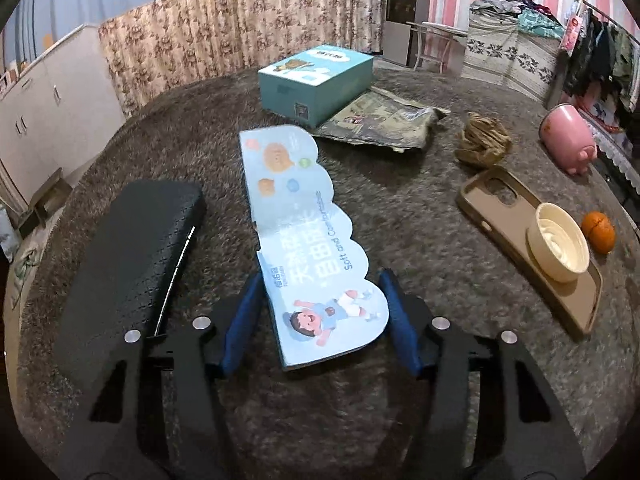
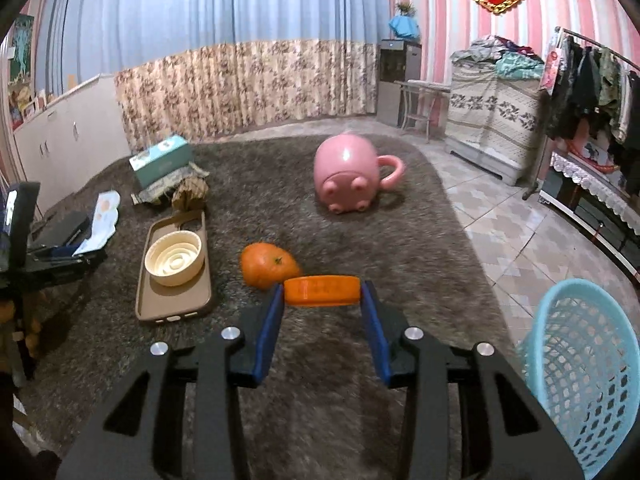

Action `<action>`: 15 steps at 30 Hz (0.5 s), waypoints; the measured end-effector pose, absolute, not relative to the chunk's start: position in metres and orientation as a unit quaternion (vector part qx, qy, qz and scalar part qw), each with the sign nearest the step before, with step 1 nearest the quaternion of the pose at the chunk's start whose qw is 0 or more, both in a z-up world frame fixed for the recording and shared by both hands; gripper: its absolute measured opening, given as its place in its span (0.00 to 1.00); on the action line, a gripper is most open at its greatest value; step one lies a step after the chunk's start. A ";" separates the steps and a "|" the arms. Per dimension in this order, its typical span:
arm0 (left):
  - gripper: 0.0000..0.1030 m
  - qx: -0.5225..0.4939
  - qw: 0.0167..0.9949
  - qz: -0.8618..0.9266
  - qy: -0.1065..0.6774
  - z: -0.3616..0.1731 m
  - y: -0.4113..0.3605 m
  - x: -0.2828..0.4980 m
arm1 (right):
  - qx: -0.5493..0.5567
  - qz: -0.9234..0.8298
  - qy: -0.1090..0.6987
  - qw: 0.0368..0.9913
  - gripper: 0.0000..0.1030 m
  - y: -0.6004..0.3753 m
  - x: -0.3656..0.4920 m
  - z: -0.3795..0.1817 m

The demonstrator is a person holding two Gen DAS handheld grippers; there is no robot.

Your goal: Collect trash

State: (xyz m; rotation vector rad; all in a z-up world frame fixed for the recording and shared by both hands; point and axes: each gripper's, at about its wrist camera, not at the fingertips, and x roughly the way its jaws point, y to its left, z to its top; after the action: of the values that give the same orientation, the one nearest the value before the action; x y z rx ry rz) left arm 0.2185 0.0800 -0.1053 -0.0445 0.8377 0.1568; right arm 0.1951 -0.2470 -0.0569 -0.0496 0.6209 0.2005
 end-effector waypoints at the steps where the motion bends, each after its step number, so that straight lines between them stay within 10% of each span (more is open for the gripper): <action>1: 0.56 -0.018 0.912 0.076 0.402 -0.103 0.079 0.214 | -0.025 0.097 0.304 0.947 0.39 -0.250 0.192 -0.055; 8: 0.53 0.016 0.937 0.048 0.347 -0.070 0.048 0.191 | -0.016 0.069 0.296 0.953 0.39 -0.268 0.168 -0.046; 11: 0.14 0.033 0.944 0.020 0.327 -0.053 0.026 0.184 | -0.008 0.050 0.287 0.957 0.39 -0.281 0.153 -0.040; 15: 0.14 0.044 0.947 -0.002 0.318 -0.044 0.001 0.184 | 0.017 0.035 0.280 0.959 0.39 -0.301 0.140 -0.036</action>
State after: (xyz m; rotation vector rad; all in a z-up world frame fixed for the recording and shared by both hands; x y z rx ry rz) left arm 0.1843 0.0007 -0.0438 0.0897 0.6482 -0.0046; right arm 0.1404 -0.3006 -0.0361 0.0337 0.5680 0.0706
